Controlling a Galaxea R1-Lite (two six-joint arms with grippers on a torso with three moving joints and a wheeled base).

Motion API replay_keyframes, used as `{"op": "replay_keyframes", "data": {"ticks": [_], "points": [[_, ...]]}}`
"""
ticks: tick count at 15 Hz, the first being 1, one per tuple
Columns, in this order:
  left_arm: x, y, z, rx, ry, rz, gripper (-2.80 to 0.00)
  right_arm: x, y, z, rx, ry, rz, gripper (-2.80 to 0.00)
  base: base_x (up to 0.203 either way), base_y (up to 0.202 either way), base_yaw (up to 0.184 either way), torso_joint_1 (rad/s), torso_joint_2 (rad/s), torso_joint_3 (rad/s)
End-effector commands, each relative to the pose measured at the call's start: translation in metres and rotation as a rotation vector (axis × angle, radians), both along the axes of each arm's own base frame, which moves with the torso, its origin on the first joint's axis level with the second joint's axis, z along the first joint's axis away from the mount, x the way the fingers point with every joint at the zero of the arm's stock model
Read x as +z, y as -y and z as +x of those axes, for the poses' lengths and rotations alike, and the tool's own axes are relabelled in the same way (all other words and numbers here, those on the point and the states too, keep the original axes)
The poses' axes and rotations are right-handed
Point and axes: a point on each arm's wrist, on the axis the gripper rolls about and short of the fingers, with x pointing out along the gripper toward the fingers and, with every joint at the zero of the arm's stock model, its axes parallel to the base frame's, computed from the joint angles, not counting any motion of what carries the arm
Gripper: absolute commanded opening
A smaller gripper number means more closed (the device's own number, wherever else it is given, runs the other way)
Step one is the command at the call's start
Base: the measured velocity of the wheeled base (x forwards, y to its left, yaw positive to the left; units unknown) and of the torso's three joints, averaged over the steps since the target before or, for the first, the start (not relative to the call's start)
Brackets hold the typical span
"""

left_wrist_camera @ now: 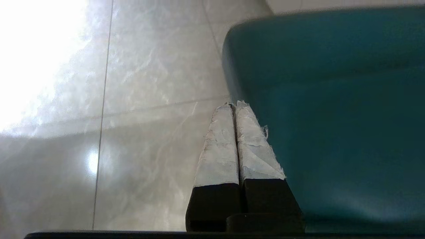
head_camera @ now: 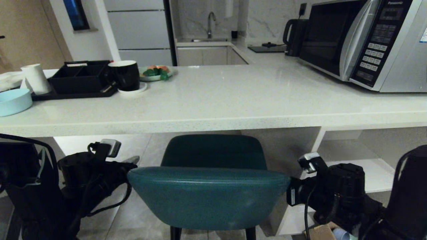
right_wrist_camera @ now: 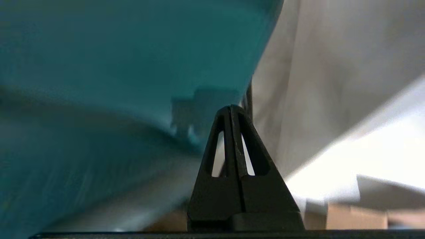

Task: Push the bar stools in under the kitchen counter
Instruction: Pull the blue chair out from under the dining table

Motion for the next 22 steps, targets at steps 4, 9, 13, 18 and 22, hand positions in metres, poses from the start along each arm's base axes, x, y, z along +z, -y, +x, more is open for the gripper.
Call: {"op": "replay_keyframes", "data": {"ticks": [4, 9, 13, 18, 22], "points": [[-0.004, 0.006, 0.016, -0.009, 0.026, -0.001, -2.8, -0.01, -0.013, 0.031, -0.027, 0.062, 0.018, -2.8, 0.0, 0.0, 0.0, 0.0, 0.0, 0.0], [0.001, 0.017, 0.02, -0.029, 0.059, -0.009, -2.8, -0.01, -0.019, 0.052, -0.042, 0.115, 0.037, -2.8, 0.0, 0.0, 0.0, 0.0, 0.0, 0.0], [0.004, 0.016, 0.025, -0.021, 0.076, -0.008, -2.8, -0.018, -0.002, 0.048, -0.11, 0.098, 0.013, -2.8, 0.0, 0.0, 0.0, 0.0, 0.0, 0.0], [0.004, 0.013, 0.026, -0.012, 0.077, -0.009, -2.8, -0.022, 0.007, 0.063, -0.179, 0.141, -0.014, -2.8, 0.0, 0.0, 0.0, 0.0, 0.0, 0.0], [0.002, 0.014, 0.026, -0.014, 0.072, -0.009, -2.8, -0.029, -0.009, 0.078, -0.26, 0.182, -0.011, -2.8, 0.0, 0.0, 0.0, 0.0, 0.0, 0.0]]}}
